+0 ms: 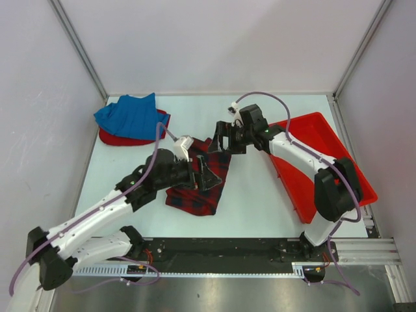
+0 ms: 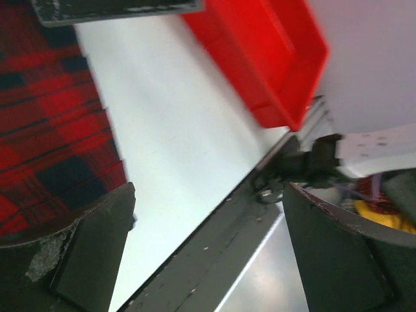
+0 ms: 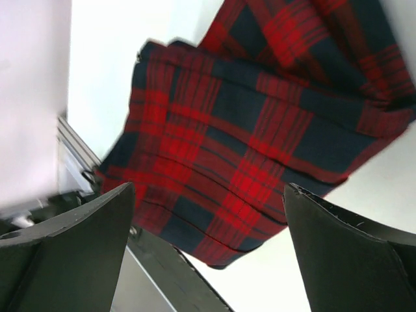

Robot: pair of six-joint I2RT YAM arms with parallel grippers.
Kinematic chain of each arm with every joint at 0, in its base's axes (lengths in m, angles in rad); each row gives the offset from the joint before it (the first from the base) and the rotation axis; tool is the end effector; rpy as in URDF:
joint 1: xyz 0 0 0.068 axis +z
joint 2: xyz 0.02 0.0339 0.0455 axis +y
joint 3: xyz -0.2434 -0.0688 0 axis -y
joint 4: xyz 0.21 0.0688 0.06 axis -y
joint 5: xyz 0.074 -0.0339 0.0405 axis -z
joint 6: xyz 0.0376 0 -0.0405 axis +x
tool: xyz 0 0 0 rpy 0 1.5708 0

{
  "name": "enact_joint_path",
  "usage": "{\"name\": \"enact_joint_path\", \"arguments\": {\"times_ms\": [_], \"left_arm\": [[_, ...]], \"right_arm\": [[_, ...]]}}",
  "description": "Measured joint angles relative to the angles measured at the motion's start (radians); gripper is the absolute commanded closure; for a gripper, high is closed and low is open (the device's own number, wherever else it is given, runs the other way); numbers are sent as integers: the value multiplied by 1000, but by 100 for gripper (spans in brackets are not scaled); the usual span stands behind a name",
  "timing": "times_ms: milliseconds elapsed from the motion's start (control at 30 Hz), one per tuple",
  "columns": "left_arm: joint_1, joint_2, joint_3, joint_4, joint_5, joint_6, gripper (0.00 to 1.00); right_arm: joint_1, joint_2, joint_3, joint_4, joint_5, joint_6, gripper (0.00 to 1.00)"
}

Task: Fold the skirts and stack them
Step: Fold the skirt at the center of the board.

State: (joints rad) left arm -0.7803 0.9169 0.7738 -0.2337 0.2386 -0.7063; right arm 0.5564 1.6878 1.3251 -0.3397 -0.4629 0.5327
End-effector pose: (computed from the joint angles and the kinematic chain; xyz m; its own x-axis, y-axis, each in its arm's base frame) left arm 0.1296 -0.1408 0.2955 -0.7440 -0.1509 -0.6510 0.4691 0.5757 -0.6696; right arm 0.2868 0.1982 0.2673 -0.8596 0.0005 -0.5110 -0.3778 0.6727 0.6362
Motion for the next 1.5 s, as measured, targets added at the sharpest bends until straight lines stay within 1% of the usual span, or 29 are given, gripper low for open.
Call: {"name": "enact_joint_path", "arguments": {"times_ms": [100,200,300,433,533,600,700,767,833,900,1000,1100,1200,1267,1367,1500], "left_arm": [[0,68,-28,-18,-34,-1,0],[0,102,-62,-50,-120,-1,0],[22,157,-85,-42,-219,-1,0],[122,289,-110,51,-266,-1,0],[205,410,-127,154,-261,0,0],[256,488,-133,230,-217,0,0],[285,542,-123,291,-174,7,0],[288,568,-99,293,-158,23,0],[288,587,-73,284,-146,46,0],[290,589,-55,279,-145,55,0],[295,561,-37,288,-143,64,0],[298,462,-37,242,-156,78,0],[293,283,-35,145,-203,79,0],[286,155,-18,64,-252,76,0],[280,33,-7,-34,-301,53,0],[277,-76,-53,-165,-314,17,0]], "right_arm": [[34,38,-3,2,-26,-62,0],[73,97,-3,13,-52,-121,0],[87,172,-3,36,-69,-169,0],[57,263,-2,62,-85,-188,0],[35,300,11,72,-101,-183,0],[34,300,15,77,-66,-182,0],[29,297,-2,106,-20,-167,0],[29,275,-39,140,5,-143,0],[36,217,-122,197,68,-106,0],[47,154,-210,209,102,-69,0],[107,66,-323,233,172,13,0],[210,13,-368,217,233,85,0],[291,-32,-383,201,269,130,0],[300,-77,-385,187,297,133,0],[282,-173,-385,172,349,85,0],[277,-277,-385,171,397,-74,0]]}}
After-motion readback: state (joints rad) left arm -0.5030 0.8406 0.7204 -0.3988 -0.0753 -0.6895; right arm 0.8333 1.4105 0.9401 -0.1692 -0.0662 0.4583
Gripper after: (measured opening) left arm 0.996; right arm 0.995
